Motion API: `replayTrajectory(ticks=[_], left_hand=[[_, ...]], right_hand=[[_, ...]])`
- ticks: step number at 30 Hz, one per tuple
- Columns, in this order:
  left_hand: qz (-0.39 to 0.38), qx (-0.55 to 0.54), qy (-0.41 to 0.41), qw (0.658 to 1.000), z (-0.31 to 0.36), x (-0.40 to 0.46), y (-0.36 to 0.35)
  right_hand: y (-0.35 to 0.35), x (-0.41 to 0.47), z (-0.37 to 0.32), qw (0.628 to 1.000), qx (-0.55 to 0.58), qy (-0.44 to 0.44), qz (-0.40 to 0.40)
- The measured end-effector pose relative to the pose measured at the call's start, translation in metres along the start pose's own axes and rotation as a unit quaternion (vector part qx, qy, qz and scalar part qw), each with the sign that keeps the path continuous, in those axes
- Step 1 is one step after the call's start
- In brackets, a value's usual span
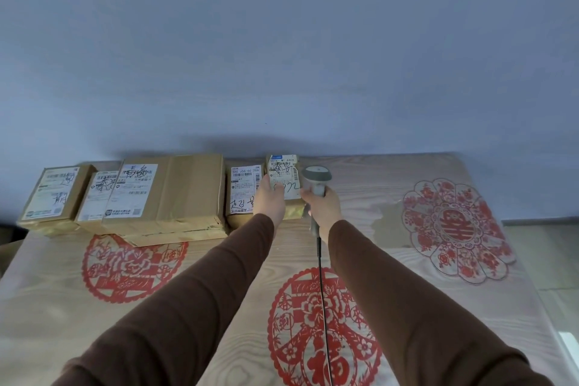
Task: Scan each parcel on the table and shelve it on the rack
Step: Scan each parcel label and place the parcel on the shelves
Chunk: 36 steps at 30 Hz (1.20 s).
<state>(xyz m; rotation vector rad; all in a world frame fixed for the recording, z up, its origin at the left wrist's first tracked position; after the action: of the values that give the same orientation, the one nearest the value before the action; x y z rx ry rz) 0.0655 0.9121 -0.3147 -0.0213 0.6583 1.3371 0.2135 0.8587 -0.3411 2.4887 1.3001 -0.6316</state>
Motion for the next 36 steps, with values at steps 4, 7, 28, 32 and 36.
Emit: replayTrajectory(ticks=[4,7,28,32,36], left_hand=[[0.019,0.006,0.020,1.000,0.000,0.004,-0.006],[0.016,0.034,0.040,0.998,-0.003,0.007,-0.008],[-0.053,-0.213,-0.160,0.962,0.083,-0.272,-0.071],[-0.056,-0.242,-0.170,0.953,0.084,-0.352,-0.069],[-0.076,-0.225,-0.193,0.952,0.088,-0.415,-0.067]], right_hand=[[-0.007,0.006,0.009,0.999,0.026,-0.012,-0.015],[0.000,0.006,0.011,0.999,0.032,-0.001,-0.006],[0.200,-0.210,-0.099,0.968,0.089,0.227,-0.050],[0.241,-0.284,-0.106,0.958,0.085,0.265,-0.075],[0.272,-0.348,-0.116,0.946,0.065,0.301,-0.100]])
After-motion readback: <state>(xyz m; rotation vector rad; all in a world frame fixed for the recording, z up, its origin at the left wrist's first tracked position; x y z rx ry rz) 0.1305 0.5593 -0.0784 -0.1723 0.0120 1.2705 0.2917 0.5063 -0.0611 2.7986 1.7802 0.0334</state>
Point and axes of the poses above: each hand's wrist, its own x-axis towards the middle knuckle, its own y-axis out of the back of the hand, z = x × y, the point moved 8 cm from there along x, towards the middle knuckle, and after that the axes turned 6 degrees about x, right-handed, at the moved point
